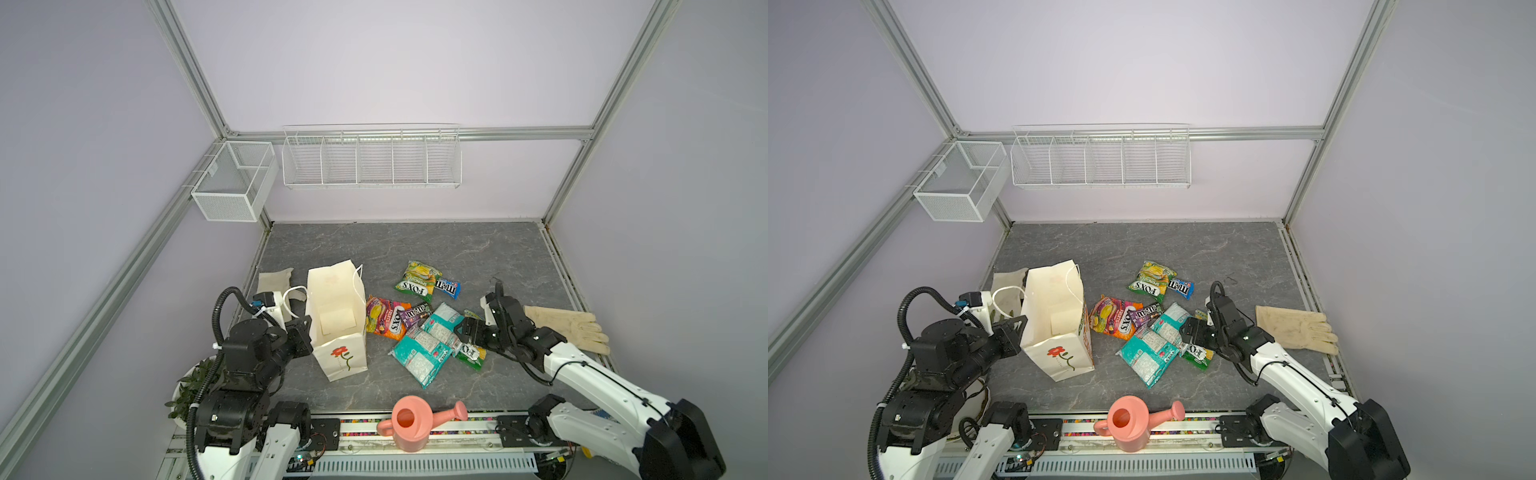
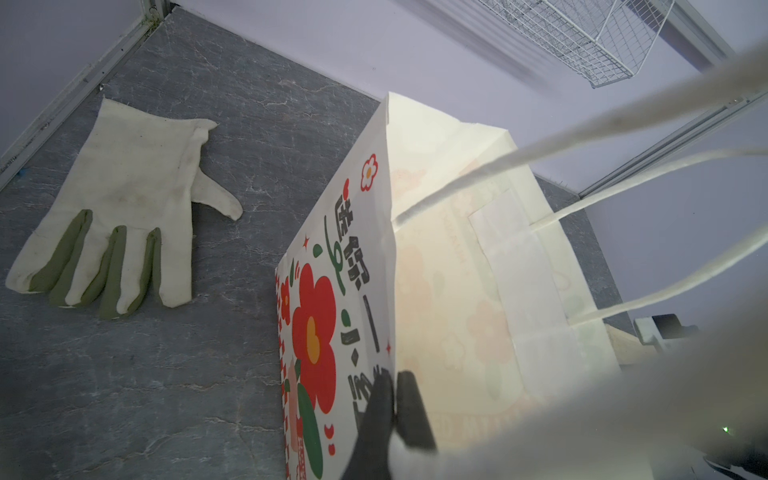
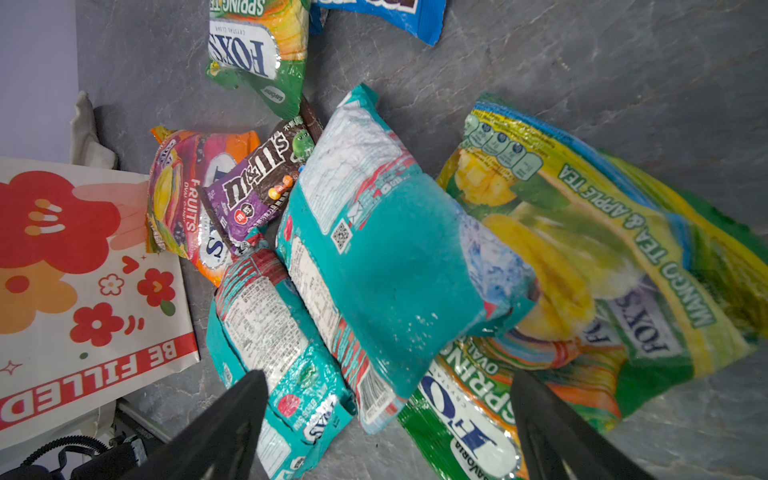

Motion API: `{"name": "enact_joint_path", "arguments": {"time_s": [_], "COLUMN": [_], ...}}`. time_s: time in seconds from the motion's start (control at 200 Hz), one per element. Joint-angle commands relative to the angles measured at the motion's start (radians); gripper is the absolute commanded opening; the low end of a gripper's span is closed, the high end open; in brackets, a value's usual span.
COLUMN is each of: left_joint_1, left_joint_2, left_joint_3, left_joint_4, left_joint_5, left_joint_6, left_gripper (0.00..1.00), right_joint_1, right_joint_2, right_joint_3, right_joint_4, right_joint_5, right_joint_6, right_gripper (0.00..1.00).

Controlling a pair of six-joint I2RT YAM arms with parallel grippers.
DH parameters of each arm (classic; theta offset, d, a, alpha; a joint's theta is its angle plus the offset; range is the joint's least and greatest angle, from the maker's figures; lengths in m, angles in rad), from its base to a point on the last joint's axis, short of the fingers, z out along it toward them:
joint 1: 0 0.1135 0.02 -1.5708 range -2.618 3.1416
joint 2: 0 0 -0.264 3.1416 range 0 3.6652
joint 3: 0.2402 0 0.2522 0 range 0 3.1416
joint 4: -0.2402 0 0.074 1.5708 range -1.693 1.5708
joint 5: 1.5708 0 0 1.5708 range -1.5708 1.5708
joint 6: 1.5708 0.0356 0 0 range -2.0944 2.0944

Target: Place the snacks into the paper bag

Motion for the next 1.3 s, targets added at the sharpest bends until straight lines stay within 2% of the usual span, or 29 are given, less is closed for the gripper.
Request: {"name": "enact_joint_path", "arguments": {"time_s": [0.0,0.145,0.475,0.62,0.86,1.105,1.3], "left_joint_1": [0.004,0.003,0.003,0.004,0.004,0.003,0.004], "left_joint_2": [-0.012,-0.013,-0.016,-0.02,-0.018,-0.016,-0.016], "left_joint_3": [-0.011,-0.013,-0.014,-0.016,-0.017,-0.017,-0.017], "left_joint_4": [0.009,0.01,0.013,0.018,0.021,0.021,0.021], "left_joint_5": [0.017,0.019,0.023,0.032,0.034,0.035,0.035], "left_joint_6": [0.016,0.016,0.017,0.018,0.02,0.019,0.02], "left_gripper": [0.0,0.0,0.0,0.0,0.0,0.0,0.0], "right_joint_1": [0.006,0.005,0.005,0.006,0.006,0.007,0.009], "right_joint_2": [0.025,0.062,0.119,0.132,0.178,0.229,0.214], "right_joint_3": [-0.007,0.01,0.028,0.044,0.072,0.064,0.044], "right_joint_4": [0.028,0.027,0.044,0.046,0.068,0.118,0.128], "right_joint_5": [0.018,0.036,0.073,0.076,0.073,0.044,0.042], "right_joint_6": [0.022,0.024,0.034,0.031,0.026,0.041,0.05], "right_gripper": [0.96,1.0,0.95,0.88,0.84,0.69,0.52]}}
